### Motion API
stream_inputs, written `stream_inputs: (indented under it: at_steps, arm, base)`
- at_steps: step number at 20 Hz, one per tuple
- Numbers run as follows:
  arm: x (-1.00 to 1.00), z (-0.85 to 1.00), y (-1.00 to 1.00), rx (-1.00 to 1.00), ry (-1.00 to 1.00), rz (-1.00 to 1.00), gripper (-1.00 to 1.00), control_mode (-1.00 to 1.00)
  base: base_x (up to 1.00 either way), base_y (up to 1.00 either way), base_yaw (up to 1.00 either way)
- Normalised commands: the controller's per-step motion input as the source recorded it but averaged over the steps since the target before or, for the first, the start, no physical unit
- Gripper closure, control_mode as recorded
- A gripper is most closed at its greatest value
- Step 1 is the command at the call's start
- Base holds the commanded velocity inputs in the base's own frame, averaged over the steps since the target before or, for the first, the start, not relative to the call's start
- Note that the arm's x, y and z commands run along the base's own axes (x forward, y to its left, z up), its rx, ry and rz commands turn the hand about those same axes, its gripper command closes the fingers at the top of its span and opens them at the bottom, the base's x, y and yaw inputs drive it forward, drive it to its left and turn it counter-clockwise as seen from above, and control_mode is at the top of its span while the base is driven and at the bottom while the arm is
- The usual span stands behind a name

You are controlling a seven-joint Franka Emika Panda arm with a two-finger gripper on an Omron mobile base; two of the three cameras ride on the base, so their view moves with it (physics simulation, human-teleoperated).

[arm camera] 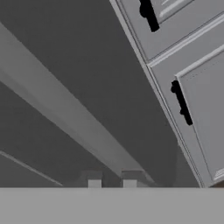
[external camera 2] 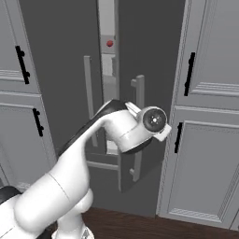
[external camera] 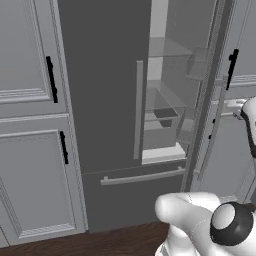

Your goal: Take the strawberry from the fridge and place it on top of the pancake, located on the dining counter.

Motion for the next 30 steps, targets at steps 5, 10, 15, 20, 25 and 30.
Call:
stream_inputs:
  at_steps: [5, 10, 15, 20, 25, 30]
  arm:
    - [-0.99, 0.4, -0.02, -0.03, 0.0, -0.07, -1.0, -1.0]
    - [-0.58, 0.35, 1.0, -0.62, 0.36, 0.03, -1.0, -1.0]
    - [-0.06, 0.02, 1.0, -0.76, 0.57, 0.11, -1.0, -1.0]
    - [0.22, -0.19, 0.86, -0.8, 0.6, 0.24, -1.0, -1.0]
    - [0.22, -0.09, 0.57, -0.68, 0.6, 0.35, -1.0, -1.0]
    - [0.86, -0.13, 0.04, -0.2, 0.4, 0.31, -1.0, -1.0]
  base:
    - [0.0, 0.0, 0.0]
    - [0.0, 0.0, 0.0]
    - [0.0, 0.0, 0.0]
    - [0.0, 0.0, 0.0]
    - [0.0, 0.0, 0.0]
    - [0.0, 0.0, 0.0]
